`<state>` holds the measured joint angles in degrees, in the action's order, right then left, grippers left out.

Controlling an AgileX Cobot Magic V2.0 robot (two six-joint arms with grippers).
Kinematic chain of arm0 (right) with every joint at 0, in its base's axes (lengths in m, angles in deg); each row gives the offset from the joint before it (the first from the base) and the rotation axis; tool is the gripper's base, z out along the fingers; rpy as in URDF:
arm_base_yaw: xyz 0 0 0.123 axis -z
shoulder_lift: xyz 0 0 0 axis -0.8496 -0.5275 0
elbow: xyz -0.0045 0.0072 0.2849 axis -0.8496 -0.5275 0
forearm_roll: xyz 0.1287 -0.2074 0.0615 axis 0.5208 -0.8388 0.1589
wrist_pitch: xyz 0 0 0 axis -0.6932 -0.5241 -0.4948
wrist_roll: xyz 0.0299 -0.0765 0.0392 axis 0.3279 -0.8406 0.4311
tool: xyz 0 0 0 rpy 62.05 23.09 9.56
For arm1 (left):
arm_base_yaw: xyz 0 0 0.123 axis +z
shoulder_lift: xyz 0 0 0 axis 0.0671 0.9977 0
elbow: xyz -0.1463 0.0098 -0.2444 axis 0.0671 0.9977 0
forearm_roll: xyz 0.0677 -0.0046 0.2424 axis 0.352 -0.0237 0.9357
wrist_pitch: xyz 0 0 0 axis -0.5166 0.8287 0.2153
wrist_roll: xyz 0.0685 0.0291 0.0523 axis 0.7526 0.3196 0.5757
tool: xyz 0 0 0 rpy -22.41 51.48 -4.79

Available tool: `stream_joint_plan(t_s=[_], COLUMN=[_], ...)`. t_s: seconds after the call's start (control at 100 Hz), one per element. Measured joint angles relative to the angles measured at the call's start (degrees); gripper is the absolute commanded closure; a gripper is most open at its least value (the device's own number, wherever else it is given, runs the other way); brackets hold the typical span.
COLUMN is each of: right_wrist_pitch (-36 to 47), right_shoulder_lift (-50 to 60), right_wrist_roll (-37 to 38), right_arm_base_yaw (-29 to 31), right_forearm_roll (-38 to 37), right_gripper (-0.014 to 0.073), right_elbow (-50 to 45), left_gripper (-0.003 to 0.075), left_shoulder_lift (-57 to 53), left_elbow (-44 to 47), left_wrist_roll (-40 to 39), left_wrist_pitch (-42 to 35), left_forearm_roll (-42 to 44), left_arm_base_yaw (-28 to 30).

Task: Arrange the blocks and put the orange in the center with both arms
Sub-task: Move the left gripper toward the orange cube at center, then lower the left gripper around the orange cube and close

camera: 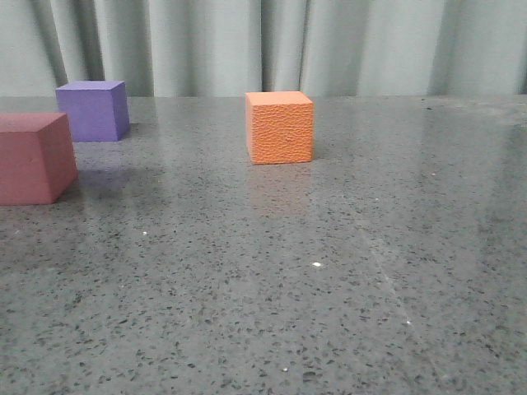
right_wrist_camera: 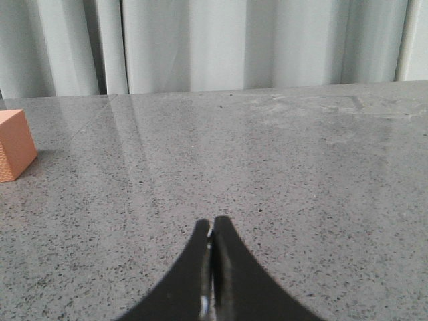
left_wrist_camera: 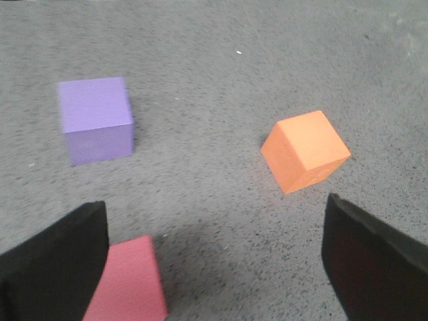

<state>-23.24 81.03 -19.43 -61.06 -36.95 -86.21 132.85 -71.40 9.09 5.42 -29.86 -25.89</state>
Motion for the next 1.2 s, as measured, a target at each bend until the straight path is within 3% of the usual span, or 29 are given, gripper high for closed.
stream_joint_plan(t_s=[0.16, 0.4, 0.75, 1.2], right_wrist_pitch=[0.0, 0.0, 0.0, 0.0], right_shoulder_lift=[0.0, 0.0, 0.0, 0.0], right_wrist_roll=[0.0, 0.0, 0.0, 0.0], right_arm_base_yaw=[0.0, 0.0, 0.0, 0.0], right_forearm_roll=[0.0, 0.0, 0.1, 0.1], right_gripper=[0.0661, 0.0661, 0.0661, 0.0661], right_elbow=[0.0, 0.0, 0.0, 0.0], left_gripper=[0.0115, 0.0115, 0.0115, 0.0115], left_shoulder_lift=[10.8, 26.5, 42.9, 47.3], left_elbow=[-5.9, -18.7, -33.4, -35.0], left_wrist_roll=[-10.2, -20.5, -28.5, -32.7], left_wrist_pitch=[-0.3, 2.1, 8.0, 8.3], left_forearm_roll=[9.6, 17.6, 20.8, 22.2], left_arm_base_yaw=[-8.6, -14.8, -16.3, -16.3])
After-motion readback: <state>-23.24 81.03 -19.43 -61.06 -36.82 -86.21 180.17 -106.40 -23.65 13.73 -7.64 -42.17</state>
